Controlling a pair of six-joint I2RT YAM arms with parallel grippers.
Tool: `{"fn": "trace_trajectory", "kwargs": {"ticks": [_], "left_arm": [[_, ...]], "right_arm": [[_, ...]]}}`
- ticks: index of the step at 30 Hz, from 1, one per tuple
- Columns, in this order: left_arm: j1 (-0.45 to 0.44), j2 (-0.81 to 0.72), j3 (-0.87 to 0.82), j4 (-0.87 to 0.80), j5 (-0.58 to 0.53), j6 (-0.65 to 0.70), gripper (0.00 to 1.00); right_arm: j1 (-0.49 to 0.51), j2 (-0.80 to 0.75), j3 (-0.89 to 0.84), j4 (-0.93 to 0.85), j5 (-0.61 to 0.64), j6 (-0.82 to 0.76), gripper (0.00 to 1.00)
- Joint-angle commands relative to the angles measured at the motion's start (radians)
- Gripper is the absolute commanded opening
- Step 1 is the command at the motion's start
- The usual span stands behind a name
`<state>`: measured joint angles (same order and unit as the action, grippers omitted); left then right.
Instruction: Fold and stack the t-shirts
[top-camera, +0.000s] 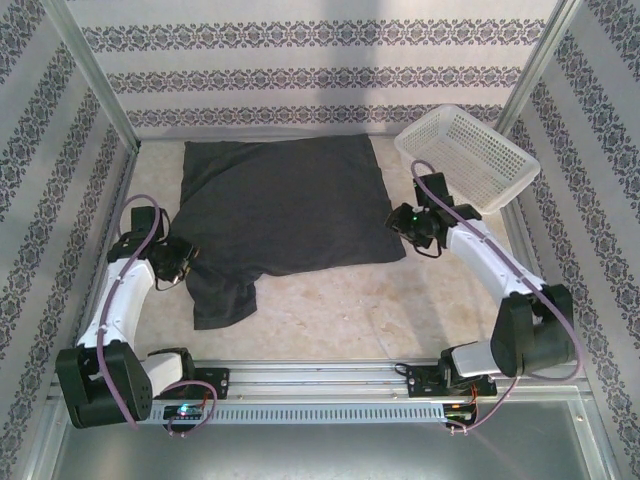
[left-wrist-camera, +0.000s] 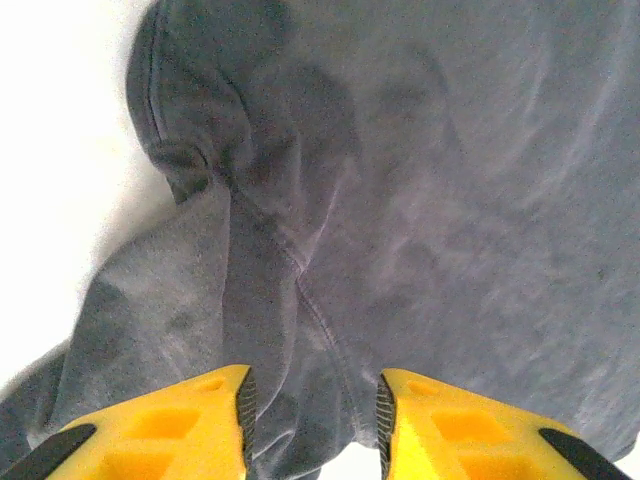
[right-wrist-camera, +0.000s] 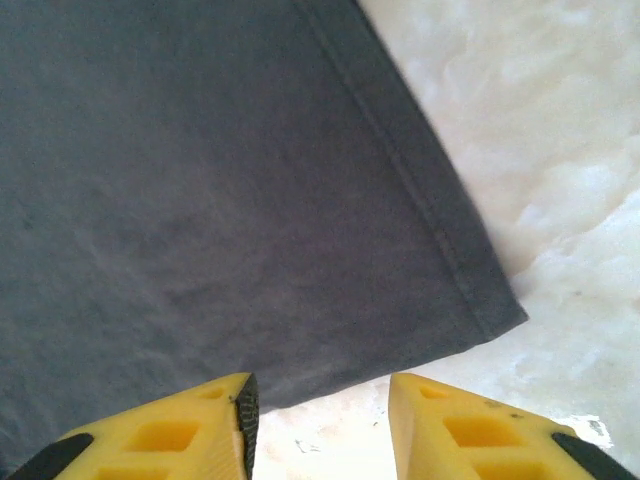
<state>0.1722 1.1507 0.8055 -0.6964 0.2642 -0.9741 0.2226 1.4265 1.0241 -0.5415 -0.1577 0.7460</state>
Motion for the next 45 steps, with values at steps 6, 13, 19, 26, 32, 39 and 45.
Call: {"fn": "trace_trajectory", "kwargs": {"ticks": [6, 13, 19, 26, 32, 39, 45], "left_arm": [[-0.029, -0.089, -0.090, -0.192, -0.126, -0.031, 0.39], [-0.098, -0.125, -0.207, -0.259, -0.143, -0.122, 0.41], [-0.166, -0.166, -0.298, -0.244, -0.133, -0.194, 0.47], [-0.179, -0.060, -0.367, -0.060, -0.104, -0.192, 0.43], [-0.266, 0.005, -0.320, 0.050, -0.034, -0.267, 0.00], [-0.551, -0.134, -0.246, -0.020, -0.053, -0.542, 0.00], [-0.610, -0.246, -0.206, -0.132, -0.135, -0.610, 0.00]], "right_arm": [[0.009, 0.029, -0.013, -0.038, -0.007, 0.027, 0.37], [-0.007, 0.037, -0.024, -0.083, -0.034, 0.049, 0.38], [-0.054, 0.036, -0.084, -0.064, -0.069, 0.097, 0.39], [-0.081, 0.031, -0.114, -0.055, -0.077, 0.102, 0.39], [-0.107, 0.006, -0.157, -0.027, -0.073, 0.142, 0.39], [-0.137, 0.001, -0.167, -0.003, 0.007, 0.187, 0.37], [-0.127, 0.108, -0.126, 0.057, -0.020, 0.213, 0.35]]}}
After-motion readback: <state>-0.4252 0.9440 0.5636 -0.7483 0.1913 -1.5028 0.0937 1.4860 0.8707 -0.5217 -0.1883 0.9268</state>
